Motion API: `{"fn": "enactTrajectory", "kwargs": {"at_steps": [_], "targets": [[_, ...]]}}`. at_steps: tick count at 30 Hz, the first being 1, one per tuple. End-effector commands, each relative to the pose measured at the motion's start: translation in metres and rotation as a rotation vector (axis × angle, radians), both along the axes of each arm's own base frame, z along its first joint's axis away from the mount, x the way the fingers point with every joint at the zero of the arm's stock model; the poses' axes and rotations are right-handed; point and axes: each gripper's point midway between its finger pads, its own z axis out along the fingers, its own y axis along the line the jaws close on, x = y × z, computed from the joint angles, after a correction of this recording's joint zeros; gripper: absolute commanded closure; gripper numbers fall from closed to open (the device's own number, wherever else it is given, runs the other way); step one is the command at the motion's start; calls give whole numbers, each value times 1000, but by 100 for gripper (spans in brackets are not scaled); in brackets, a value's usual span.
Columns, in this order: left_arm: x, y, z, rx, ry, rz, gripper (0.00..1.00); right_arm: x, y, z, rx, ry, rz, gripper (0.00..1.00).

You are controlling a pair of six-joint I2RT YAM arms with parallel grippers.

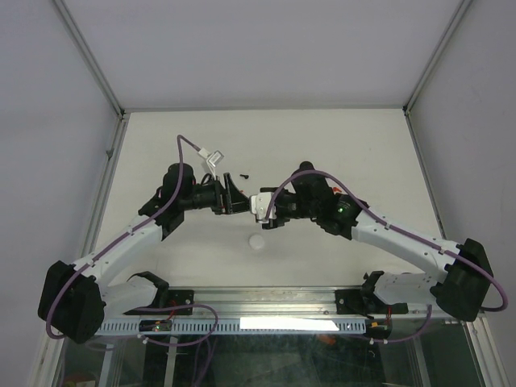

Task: Insert the wireless bluetooth earbuds into the charging case
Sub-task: Pick up the charging case at the center of the board.

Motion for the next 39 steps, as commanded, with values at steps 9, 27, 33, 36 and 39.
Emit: {"fn": "enactTrajectory", "kwargs": {"at_steps": [9,27,33,36,39], "targets": [[-12,-19,8,-66,-29,-67,43,-4,16,31,63,-108,59,53],[-7,-7,18,-95,-204,19,98,0,0,40,93,-83,-36,32],[-6,7,44,-172,-385,111,94,-7,-9,59,260,136,-81,30],[-8,11,57,-215,-455,131,93,-2,-13,71,380,309,-139,30],[-8,14,68,-256,-508,151,92,0,-13,82,480,463,-158,32]]}}
